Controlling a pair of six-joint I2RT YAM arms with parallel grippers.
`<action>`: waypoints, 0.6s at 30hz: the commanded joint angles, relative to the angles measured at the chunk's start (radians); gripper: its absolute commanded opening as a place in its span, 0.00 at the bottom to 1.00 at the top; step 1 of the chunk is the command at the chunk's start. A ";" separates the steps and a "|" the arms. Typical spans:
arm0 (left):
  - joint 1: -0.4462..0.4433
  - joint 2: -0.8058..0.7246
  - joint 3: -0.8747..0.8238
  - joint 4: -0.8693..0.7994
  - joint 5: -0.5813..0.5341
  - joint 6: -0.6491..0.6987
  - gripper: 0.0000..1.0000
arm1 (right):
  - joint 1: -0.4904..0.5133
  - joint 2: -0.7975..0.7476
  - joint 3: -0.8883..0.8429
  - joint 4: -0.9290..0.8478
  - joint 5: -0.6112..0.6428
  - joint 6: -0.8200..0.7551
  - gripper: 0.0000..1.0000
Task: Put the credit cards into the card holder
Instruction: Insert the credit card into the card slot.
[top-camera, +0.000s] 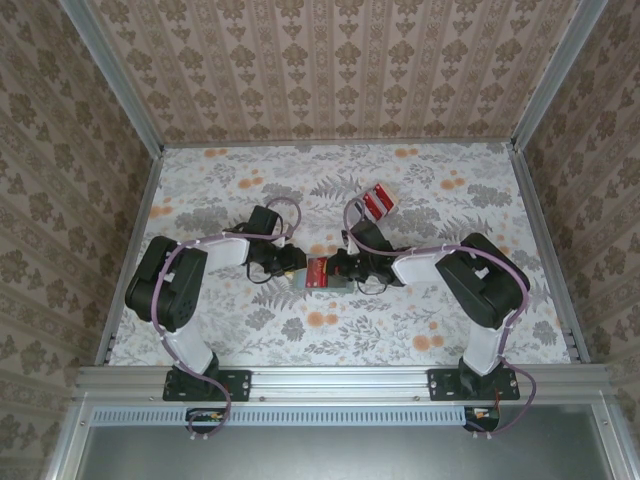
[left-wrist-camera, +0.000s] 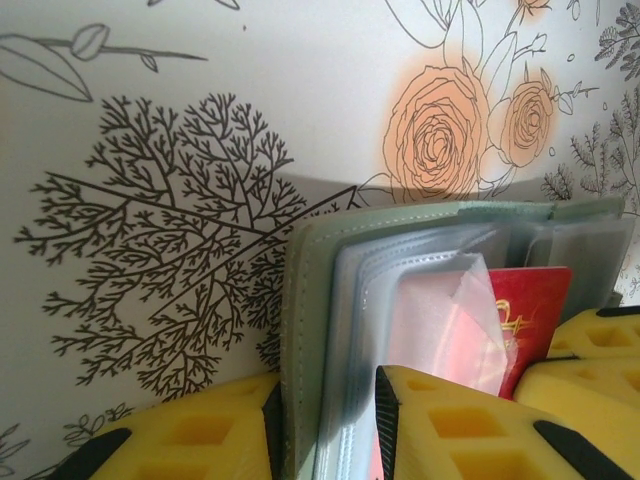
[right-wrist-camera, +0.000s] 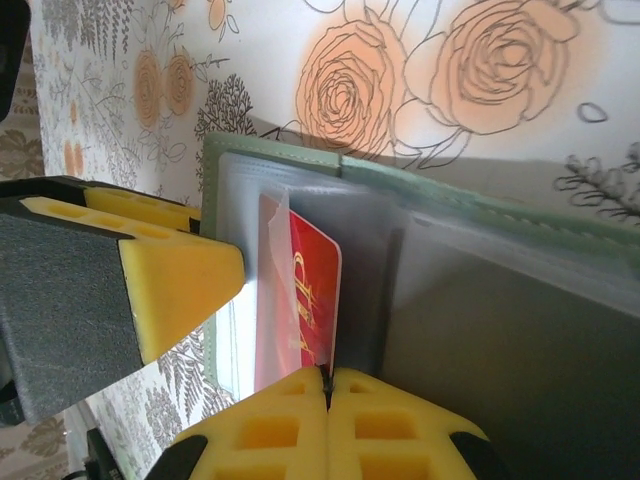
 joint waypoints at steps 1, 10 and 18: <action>-0.051 0.072 -0.013 0.044 -0.009 -0.009 0.32 | 0.039 0.037 0.058 -0.049 0.064 0.001 0.02; -0.039 0.017 -0.033 0.025 -0.029 -0.018 0.34 | 0.048 -0.003 0.076 -0.155 0.108 -0.051 0.16; 0.018 -0.108 0.009 -0.079 -0.048 0.008 0.41 | 0.024 -0.160 0.082 -0.326 0.147 -0.141 0.32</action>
